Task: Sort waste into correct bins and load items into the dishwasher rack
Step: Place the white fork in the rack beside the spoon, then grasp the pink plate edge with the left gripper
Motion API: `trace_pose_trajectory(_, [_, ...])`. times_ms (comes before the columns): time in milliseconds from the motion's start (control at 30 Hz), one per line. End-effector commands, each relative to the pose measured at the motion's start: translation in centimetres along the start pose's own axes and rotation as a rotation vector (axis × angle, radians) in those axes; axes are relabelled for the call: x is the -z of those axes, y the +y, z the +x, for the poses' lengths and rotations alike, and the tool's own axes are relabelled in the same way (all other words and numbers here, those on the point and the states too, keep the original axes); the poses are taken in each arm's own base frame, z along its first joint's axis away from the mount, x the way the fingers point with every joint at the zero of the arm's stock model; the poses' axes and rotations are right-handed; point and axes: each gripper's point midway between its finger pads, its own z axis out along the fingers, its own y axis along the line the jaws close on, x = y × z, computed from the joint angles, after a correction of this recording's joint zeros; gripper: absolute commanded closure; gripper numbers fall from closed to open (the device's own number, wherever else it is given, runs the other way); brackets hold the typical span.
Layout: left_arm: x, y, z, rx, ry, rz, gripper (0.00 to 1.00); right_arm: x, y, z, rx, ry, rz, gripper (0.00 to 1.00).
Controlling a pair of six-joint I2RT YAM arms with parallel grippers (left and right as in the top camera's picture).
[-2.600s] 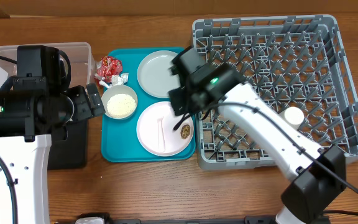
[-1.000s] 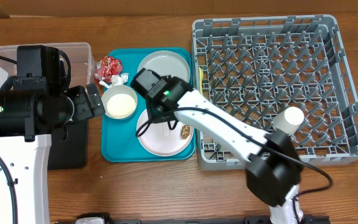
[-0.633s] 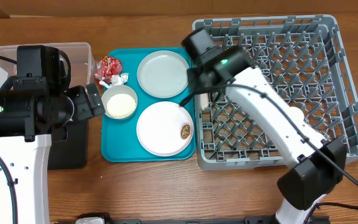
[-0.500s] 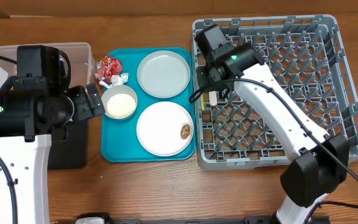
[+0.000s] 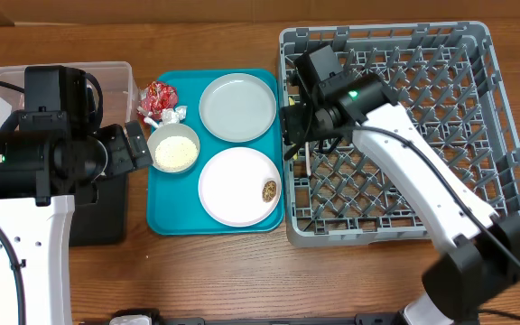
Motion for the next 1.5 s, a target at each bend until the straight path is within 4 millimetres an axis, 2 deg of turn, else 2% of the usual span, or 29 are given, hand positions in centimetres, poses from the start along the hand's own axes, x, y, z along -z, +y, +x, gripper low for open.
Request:
trace_pose_trajectory(0, [0.0,0.3,-0.4,0.019,-0.009,-0.014,0.00,2.2,4.4,-1.1,0.103,-0.080,-0.110,0.39])
trace_pose_trajectory(133, [0.0,0.3,-0.4,0.019,-0.009,-0.013,0.00,0.2,7.3,-2.4,0.268,-0.139,-0.145,0.30])
trace_pose_trajectory(200, [0.0,0.3,-0.4,0.019,-0.009,-0.013,0.00,-2.1,8.3,-3.4,0.359,-0.169,-0.152,0.26])
trace_pose_trajectory(233, [0.0,0.3,-0.4,0.019,-0.009,-0.013,0.00,-2.4,8.3,-3.5,0.365,-0.172,-0.151,0.25])
trace_pose_trajectory(267, [0.0,0.3,-0.4,0.019,-0.009,-0.013,0.00,-4.0,8.3,-3.7,0.389,-0.164,-0.147,0.27])
trace_pose_trajectory(500, [0.0,0.3,-0.4,0.019,-0.009,-0.014,0.00,-9.2,8.2,-2.7,0.549,-0.105,-0.138,0.28])
trace_pose_trajectory(567, [0.0,0.3,-0.4,0.019,-0.009,-0.014,0.00,-10.7,7.9,-2.2,0.546,-0.078,-0.135,0.32])
trace_pose_trajectory(600, [0.0,0.3,-0.4,0.019,-0.009,-0.014,0.00,-11.0,7.8,-1.9,0.537,-0.062,-0.133,0.34])
trace_pose_trajectory(667, [0.0,0.3,-0.4,0.019,-0.009,-0.014,0.00,-10.8,7.7,-1.8,0.536,-0.056,-0.132,0.30])
trace_pose_trajectory(733, [0.0,0.3,-0.4,0.019,-0.009,-0.013,0.00,-10.5,7.7,-1.6,0.515,-0.049,-0.132,0.30])
trace_pose_trajectory(833, [0.0,0.3,-0.4,0.019,-0.009,-0.013,0.00,-9.0,7.7,-1.5,0.457,-0.043,-0.132,0.30])
trace_pose_trajectory(967, [0.0,0.3,-0.4,0.019,-0.009,-0.013,0.00,-4.2,7.7,-1.9,0.356,-0.085,-0.135,0.30])
trace_pose_trajectory(1033, [0.0,0.3,-0.4,0.019,-0.009,-0.013,0.00,-0.4,7.4,-2.4,0.279,-0.131,-0.145,0.30])
trace_pose_trajectory(1067, [0.0,0.3,-0.4,0.019,-0.009,-0.013,0.00,0.7,7.2,-2.5,0.247,-0.144,-0.147,0.30])
trace_pose_trajectory(1200, [0.0,0.1,-0.6,0.033,-0.018,-0.005,0.00,6.6,4.7,-2.9,-0.005,-0.208,-0.157,0.30])
trace_pose_trajectory(1300, [0.2,-1.9,-2.2,0.126,-0.069,0.105,0.00,9.0,2.6,-2.4,-0.104,-0.220,-0.140,0.29])
trace_pose_trajectory(1400, [0.0,-3.8,-1.1,0.128,0.002,0.208,0.00,11.0,0.4,-1.5,-0.159,-0.219,-0.112,0.29])
trace_pose_trajectory(1467, [-1.6,-4.6,0.6,0.094,0.095,0.212,0.00,11.7,-0.3,-1.0,-0.174,-0.216,-0.100,0.29])
